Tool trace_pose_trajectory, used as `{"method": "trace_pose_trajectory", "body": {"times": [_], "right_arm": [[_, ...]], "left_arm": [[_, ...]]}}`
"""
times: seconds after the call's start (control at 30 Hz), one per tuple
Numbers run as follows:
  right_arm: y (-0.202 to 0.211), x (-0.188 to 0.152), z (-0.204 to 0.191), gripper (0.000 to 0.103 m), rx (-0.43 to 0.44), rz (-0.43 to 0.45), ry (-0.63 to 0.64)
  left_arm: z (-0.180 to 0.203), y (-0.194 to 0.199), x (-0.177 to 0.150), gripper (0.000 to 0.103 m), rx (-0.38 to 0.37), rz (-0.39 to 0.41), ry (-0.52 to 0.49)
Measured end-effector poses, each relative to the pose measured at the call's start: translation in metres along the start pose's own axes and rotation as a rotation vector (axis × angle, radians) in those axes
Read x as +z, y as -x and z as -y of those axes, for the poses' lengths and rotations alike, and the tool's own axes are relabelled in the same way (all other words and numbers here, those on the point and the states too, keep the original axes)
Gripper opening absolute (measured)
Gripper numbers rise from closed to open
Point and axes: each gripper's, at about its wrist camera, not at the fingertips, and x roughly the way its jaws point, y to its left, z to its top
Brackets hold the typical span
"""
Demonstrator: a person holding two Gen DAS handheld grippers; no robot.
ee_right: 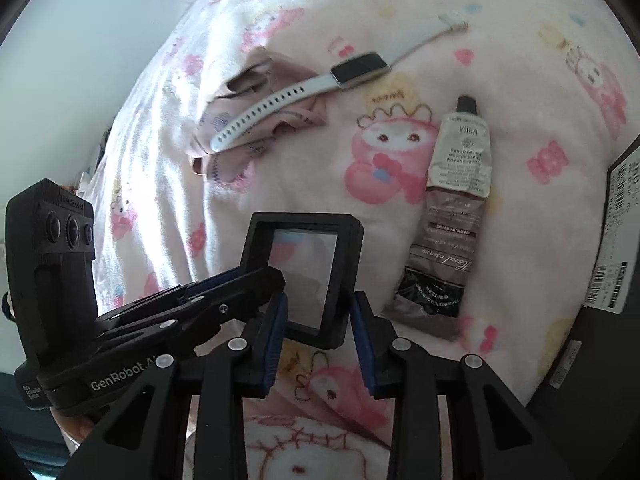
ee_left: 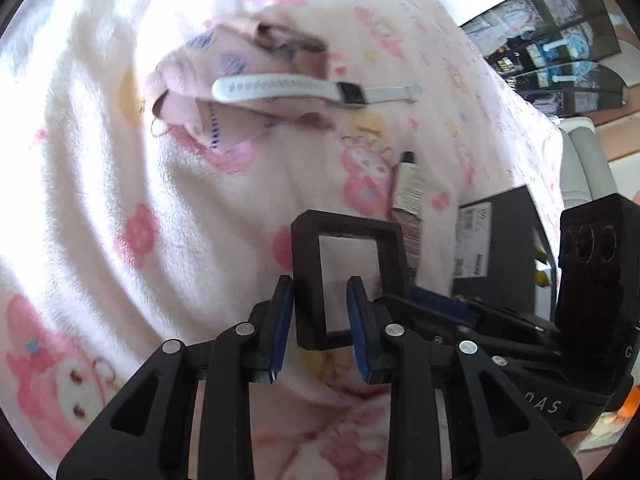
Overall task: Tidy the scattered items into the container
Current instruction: 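Grasp the black-framed compact with the right gripper and lift it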
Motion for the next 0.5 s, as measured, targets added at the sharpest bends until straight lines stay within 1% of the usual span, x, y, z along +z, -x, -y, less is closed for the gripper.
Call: {"method": "trace_pose_trajectory", "body": {"times": [0.1, 0.2, 0.3, 0.4, 0.5], "right_arm": [[0.042, -0.012, -0.009, 0.030, 0.008, 0.092, 0.022], [0.084, -0.032, -0.013, 0.030, 0.002, 0.185, 0.036], [0.125, -0.055, -0.002, 0.030, -0.004, 0.267, 0.018], [0.161, -0.083, 0.017, 0.030, -0.023, 0.325, -0.013], [0.183, -0.107, 0.047, 0.030, -0.044, 0.372, -0.063]], "left_arm": [[0.027, 0.026, -0.009, 0.026, -0.033, 0.043, -0.054], [0.061, 0.047, -0.021, 0.026, -0.069, 0.082, -0.124], [0.099, 0.056, -0.033, 0.026, -0.114, 0.091, -0.198], [0.143, 0.049, -0.046, 0.027, -0.161, 0.084, -0.266], [0.187, 0.031, -0.062, 0.027, -0.185, 0.046, -0.336]]}}
